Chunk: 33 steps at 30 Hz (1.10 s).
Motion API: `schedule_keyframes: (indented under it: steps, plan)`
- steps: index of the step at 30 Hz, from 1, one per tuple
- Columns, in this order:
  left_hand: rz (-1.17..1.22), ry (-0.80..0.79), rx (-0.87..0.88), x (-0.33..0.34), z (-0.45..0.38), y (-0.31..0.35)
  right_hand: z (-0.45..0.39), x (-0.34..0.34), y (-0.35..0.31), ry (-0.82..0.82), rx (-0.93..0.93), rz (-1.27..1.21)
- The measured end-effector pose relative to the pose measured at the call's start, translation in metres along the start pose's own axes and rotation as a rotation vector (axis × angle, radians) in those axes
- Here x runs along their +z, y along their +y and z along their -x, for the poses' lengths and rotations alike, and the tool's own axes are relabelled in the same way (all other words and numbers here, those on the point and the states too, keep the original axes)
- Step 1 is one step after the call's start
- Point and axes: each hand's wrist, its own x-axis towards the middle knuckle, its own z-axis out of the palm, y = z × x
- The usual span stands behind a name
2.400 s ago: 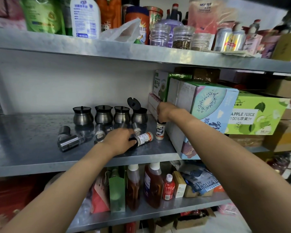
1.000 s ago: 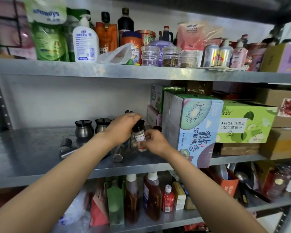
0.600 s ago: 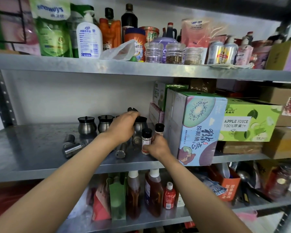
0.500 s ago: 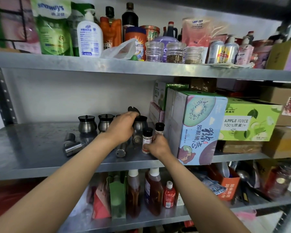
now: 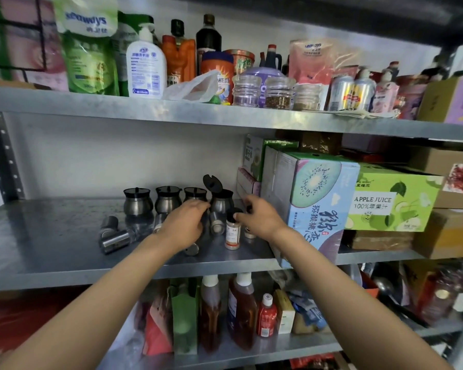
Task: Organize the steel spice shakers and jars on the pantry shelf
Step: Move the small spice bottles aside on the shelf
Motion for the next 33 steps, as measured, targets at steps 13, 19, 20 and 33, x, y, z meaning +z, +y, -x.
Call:
schedule_keyframes:
  steps: [13, 19, 20, 33]
  plan:
    - [-0.055, -0.027, 0.017, -0.003, 0.007, -0.017, -0.026, 0.007, -0.006, -0.146, -0.111, 0.371]
    - [-0.036, -0.039, -0.022, -0.006, 0.007, -0.024, -0.031, 0.004, -0.007, -0.119, -0.076, 0.469]
    - [-0.033, -0.040, -0.025, -0.006, 0.006, -0.023, -0.032, 0.005, -0.007, -0.108, -0.069, 0.464]
    - [-0.039, -0.026, -0.005, -0.014, 0.001, -0.009, -0.034, -0.010, -0.020, -0.235, 0.053, 0.379]
